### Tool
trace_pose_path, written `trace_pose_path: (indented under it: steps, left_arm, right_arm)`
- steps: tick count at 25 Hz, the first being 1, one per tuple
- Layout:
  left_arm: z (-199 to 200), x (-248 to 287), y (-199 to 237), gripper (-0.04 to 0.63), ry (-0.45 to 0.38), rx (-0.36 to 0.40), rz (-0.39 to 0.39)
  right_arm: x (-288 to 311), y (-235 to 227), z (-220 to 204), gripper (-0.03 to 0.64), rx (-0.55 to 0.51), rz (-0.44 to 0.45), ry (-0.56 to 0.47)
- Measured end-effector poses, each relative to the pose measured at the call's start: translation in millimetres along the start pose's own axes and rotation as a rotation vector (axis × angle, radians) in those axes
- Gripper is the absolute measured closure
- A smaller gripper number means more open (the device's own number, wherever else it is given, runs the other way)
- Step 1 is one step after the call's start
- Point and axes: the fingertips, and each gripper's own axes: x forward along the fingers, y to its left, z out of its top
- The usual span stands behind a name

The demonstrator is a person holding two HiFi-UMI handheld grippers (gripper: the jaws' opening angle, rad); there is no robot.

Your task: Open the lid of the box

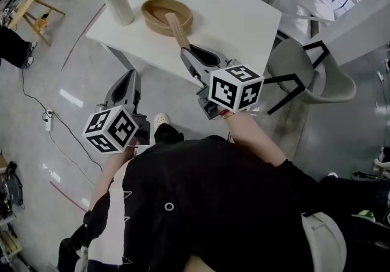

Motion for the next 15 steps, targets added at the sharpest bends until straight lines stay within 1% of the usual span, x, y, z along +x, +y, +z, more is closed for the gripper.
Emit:
trace_pose_path:
  steps: [9, 15]
  left_arm:
    - [-22, -4, -9, 0.584, 0.023, 0.005, -0.003]
    - [-25, -5, -9, 0.584, 0.042, -0.006, -0.009]
  right_arm:
    - [-22, -27, -19, 0.541, 0.011, -0.08, 0.012]
    - [-26, -30, -24, 0.541, 0.012, -0.108, 0.029]
